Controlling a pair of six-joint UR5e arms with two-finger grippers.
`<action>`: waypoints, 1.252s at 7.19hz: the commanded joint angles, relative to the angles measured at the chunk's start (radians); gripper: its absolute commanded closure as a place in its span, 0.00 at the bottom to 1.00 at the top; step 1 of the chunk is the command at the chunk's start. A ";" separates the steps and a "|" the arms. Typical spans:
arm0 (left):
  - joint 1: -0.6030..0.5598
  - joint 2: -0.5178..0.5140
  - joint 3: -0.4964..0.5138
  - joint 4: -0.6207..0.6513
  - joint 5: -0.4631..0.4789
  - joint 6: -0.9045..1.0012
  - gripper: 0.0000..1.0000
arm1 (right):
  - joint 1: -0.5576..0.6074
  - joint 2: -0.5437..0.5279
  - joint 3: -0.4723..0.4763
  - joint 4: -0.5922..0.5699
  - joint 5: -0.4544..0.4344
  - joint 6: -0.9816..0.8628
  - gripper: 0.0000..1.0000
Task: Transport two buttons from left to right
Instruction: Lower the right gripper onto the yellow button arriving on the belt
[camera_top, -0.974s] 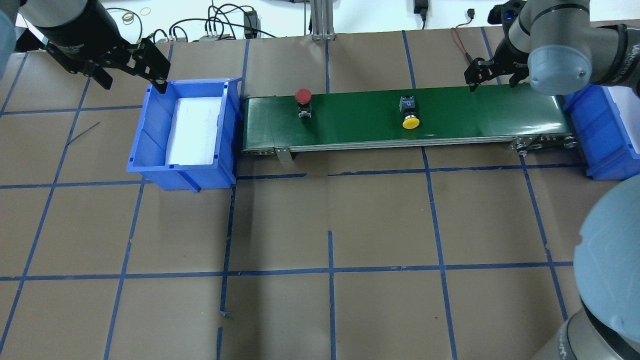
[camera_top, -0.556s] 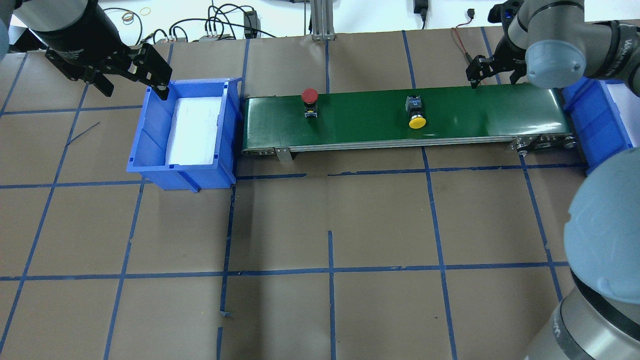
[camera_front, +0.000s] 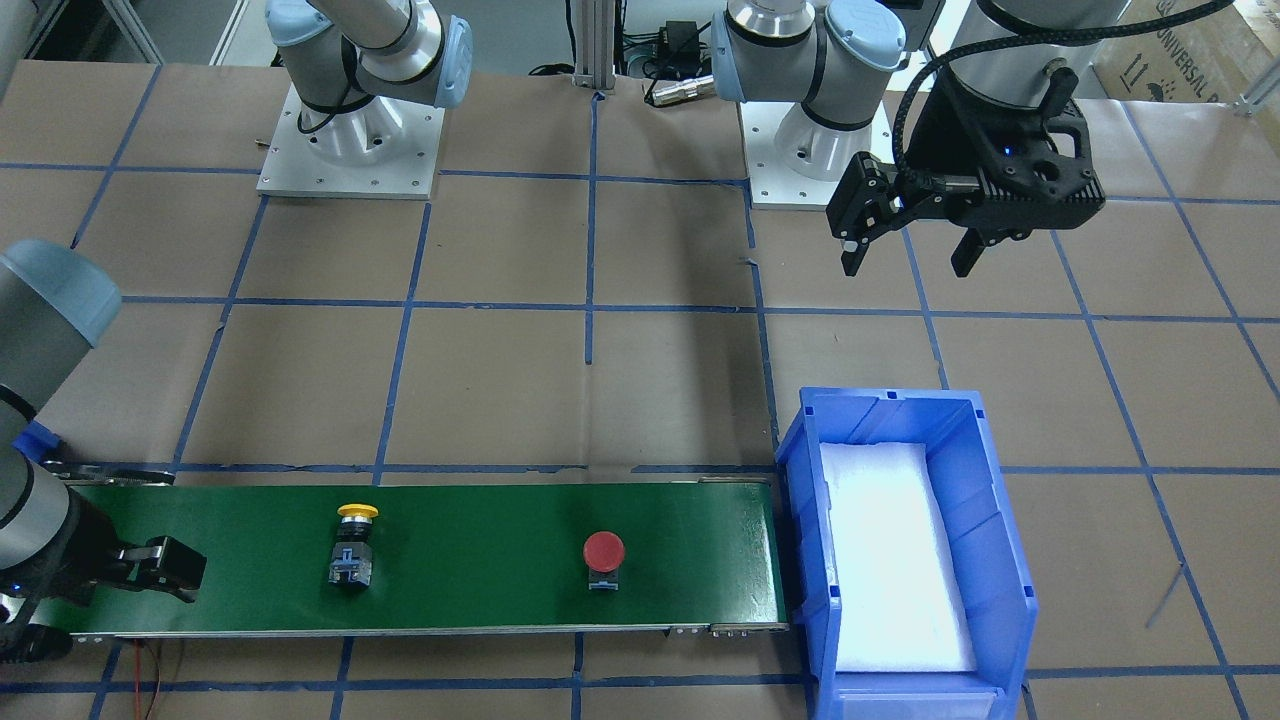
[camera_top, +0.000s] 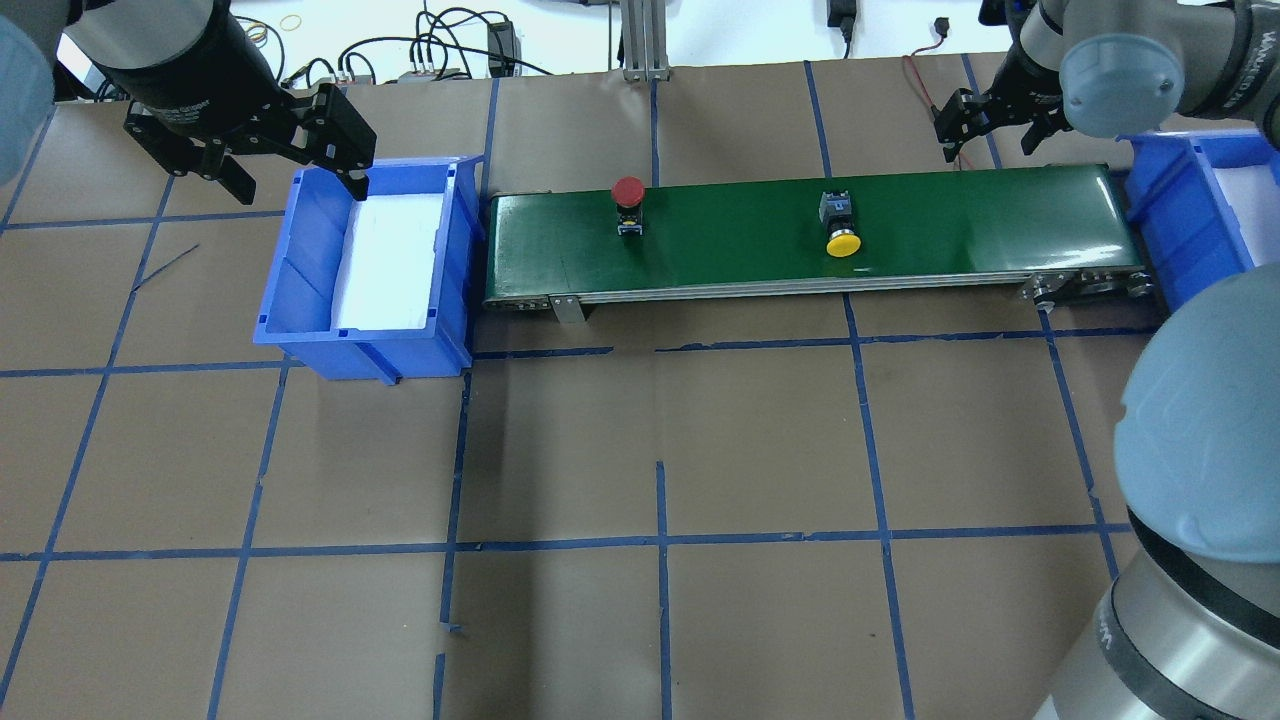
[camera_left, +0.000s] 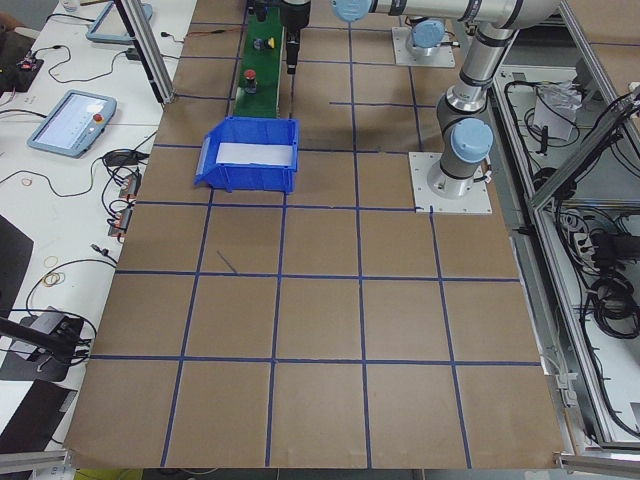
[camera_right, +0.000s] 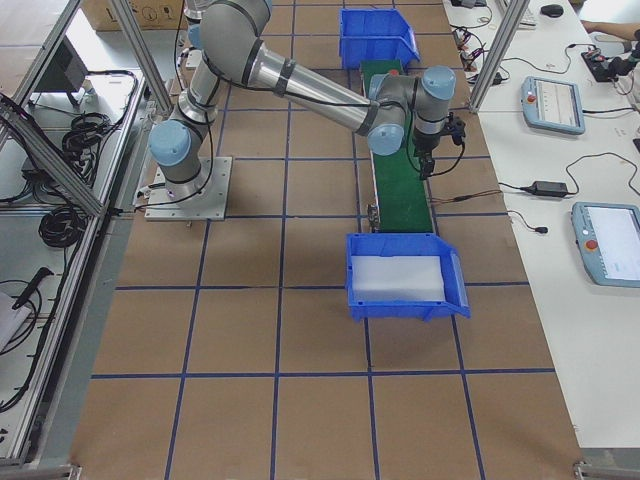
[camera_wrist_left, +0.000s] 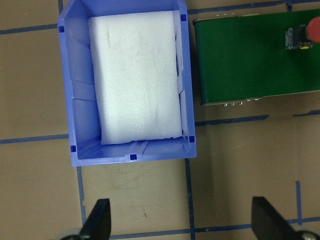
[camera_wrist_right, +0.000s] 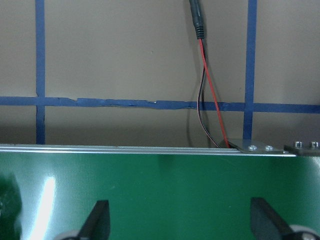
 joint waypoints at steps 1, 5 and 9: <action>-0.002 0.001 -0.001 0.002 -0.002 -0.015 0.00 | 0.000 -0.005 0.012 0.003 0.000 0.001 0.00; 0.015 0.002 -0.001 0.003 -0.014 -0.010 0.00 | 0.000 -0.008 0.016 0.004 -0.001 0.002 0.00; 0.015 0.002 -0.001 0.002 -0.016 -0.012 0.00 | 0.000 -0.018 0.033 0.006 0.002 0.010 0.00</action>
